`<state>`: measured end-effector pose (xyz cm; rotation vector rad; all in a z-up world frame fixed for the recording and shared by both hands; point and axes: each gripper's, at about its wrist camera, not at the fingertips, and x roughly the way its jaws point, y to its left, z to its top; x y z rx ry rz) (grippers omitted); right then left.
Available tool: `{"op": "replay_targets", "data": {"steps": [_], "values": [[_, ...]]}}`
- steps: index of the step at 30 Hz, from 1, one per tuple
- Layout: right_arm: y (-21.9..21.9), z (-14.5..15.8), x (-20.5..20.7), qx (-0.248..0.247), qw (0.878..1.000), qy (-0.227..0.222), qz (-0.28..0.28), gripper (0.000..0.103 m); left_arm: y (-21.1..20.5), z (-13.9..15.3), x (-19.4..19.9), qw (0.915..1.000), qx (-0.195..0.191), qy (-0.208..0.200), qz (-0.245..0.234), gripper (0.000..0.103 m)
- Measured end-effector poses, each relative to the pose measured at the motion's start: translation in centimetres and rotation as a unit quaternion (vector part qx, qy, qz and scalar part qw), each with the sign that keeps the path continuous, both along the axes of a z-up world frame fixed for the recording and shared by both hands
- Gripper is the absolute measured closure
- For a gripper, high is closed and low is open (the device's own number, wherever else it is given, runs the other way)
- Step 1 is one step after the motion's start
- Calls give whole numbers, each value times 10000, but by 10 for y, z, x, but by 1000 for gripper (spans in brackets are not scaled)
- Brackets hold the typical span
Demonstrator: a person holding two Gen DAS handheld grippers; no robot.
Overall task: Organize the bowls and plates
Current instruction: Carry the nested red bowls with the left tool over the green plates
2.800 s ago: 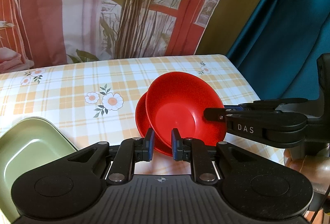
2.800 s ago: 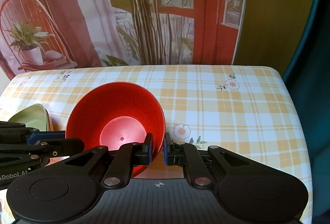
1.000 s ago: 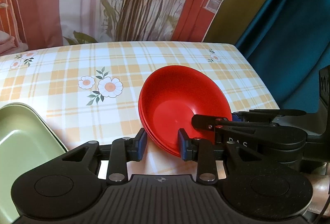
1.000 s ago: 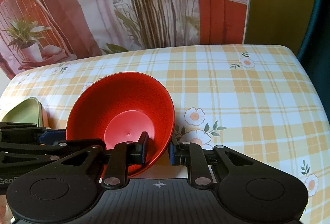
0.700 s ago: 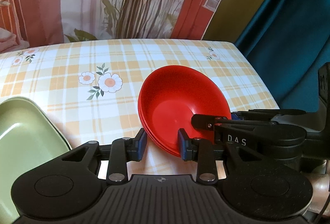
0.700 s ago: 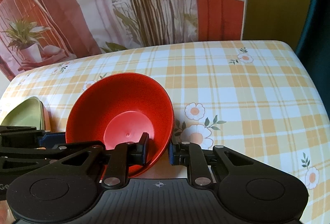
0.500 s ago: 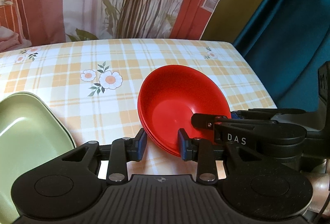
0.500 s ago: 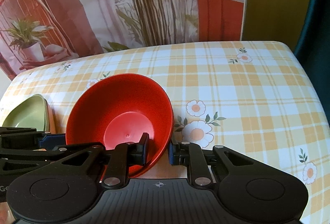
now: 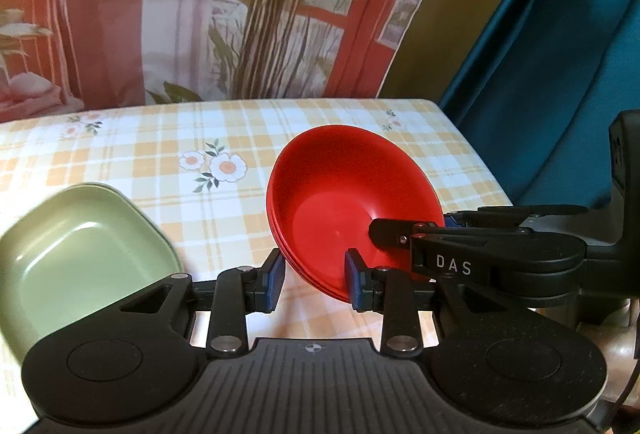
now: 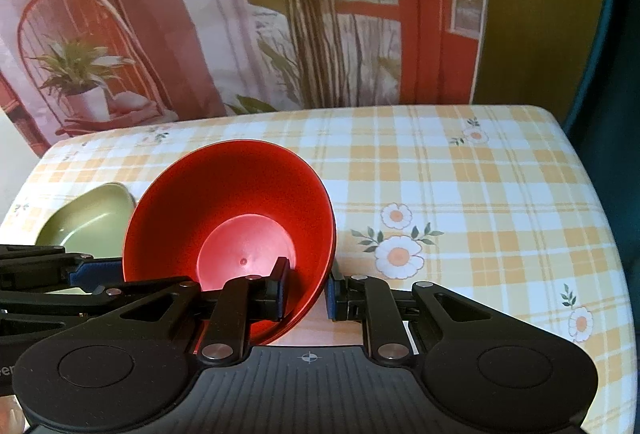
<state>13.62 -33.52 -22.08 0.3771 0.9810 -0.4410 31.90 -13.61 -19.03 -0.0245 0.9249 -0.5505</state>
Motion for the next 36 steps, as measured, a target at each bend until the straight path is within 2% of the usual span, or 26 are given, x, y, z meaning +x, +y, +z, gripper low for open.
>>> {"op": "replay_targets", "data": {"steps": [22,27,36], "values": [[71,41,30,-80,9986,-216,482,87,69,37,-33,9987,-100,-266,424,70],[89,41,48,-52,9975,-219,673,87,94,41,-34,9977,-188,-258,600,70],[115,30,80,95,9962,-190,839,87,126,36,-30,9958,-124,-200,880,70]]}}
